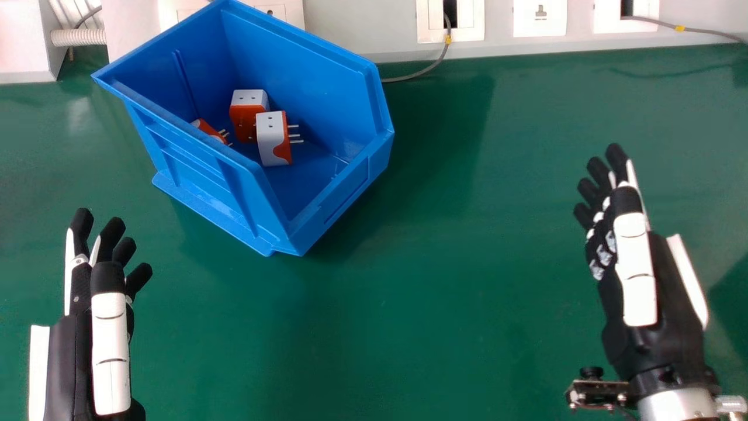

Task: Pick all objects and put in blue box

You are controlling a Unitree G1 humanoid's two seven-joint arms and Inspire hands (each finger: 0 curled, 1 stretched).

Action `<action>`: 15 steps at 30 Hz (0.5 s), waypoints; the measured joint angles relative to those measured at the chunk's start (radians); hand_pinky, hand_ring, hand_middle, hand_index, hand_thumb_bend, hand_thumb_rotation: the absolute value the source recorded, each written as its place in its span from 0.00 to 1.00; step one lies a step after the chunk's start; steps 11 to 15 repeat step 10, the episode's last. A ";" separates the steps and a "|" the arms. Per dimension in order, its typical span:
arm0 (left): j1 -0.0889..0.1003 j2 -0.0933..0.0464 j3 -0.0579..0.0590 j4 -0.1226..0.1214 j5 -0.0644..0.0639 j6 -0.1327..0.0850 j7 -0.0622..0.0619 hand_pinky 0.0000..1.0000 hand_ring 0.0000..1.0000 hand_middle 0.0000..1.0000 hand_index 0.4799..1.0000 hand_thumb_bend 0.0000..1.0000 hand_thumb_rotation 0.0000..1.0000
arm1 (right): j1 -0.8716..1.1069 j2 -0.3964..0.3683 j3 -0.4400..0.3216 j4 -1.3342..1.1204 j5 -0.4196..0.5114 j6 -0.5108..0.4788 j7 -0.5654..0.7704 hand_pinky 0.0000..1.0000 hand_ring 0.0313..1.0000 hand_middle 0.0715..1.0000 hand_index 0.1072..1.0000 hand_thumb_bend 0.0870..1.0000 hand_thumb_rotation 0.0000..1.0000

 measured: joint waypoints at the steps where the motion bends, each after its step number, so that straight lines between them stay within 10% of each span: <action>1: -0.003 0.000 -0.002 0.000 0.001 0.001 0.000 0.89 0.94 0.95 0.98 0.68 0.98 | -0.003 0.000 -0.003 0.009 -0.017 -0.016 -0.006 1.00 1.00 1.00 1.00 0.32 1.00; 15: -0.032 0.005 -0.020 0.006 0.003 0.003 -0.001 0.90 0.94 0.95 0.97 0.66 0.97 | -0.010 -0.006 -0.022 0.061 -0.070 -0.064 -0.020 1.00 1.00 1.00 1.00 0.32 1.00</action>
